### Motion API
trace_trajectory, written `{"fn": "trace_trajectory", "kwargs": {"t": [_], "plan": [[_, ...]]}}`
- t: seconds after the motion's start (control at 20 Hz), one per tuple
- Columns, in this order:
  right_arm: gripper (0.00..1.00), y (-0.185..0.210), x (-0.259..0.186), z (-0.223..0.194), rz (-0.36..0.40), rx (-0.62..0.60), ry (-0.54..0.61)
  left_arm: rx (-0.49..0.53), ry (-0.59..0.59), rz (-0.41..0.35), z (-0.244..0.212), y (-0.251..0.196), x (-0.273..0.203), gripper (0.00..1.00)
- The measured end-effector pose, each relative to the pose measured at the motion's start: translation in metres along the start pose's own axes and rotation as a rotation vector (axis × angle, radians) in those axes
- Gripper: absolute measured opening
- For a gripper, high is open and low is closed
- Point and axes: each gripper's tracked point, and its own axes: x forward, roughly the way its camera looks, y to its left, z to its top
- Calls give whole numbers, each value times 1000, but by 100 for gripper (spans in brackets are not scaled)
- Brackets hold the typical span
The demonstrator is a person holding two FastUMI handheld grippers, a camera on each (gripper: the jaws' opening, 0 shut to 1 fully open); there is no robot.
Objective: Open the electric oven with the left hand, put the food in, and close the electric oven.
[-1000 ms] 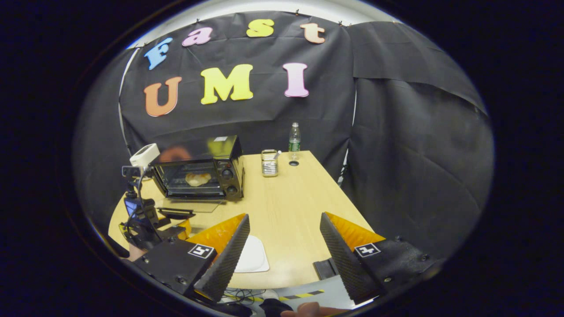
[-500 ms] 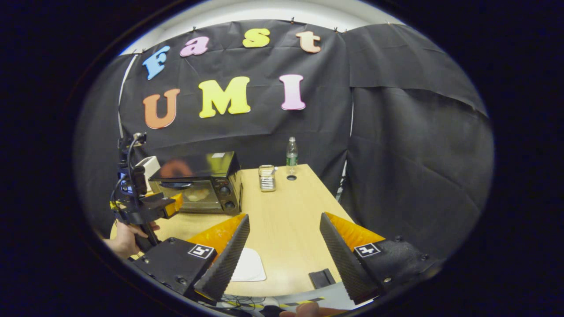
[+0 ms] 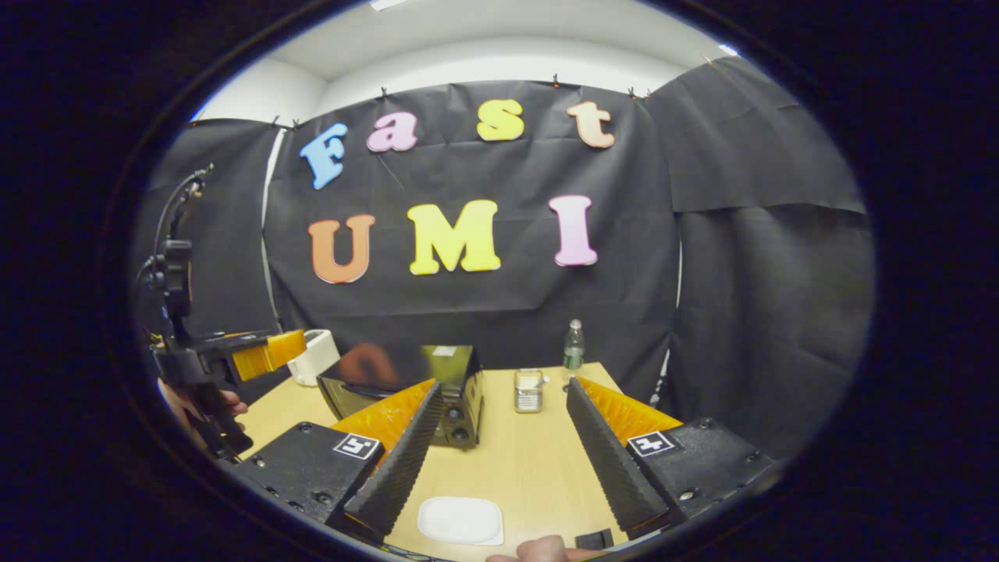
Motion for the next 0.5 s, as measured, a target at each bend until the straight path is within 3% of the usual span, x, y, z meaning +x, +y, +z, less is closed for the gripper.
{"fn": "trace_trajectory", "kwargs": {"t": [0.25,0.5], "plan": [[97,43,-41,35,39,27,-69,6,-76,-32,55,1,-93,94],[100,94,-111,38,57,26,-77,-3,-101,-34,63,27,-178,94]]}}
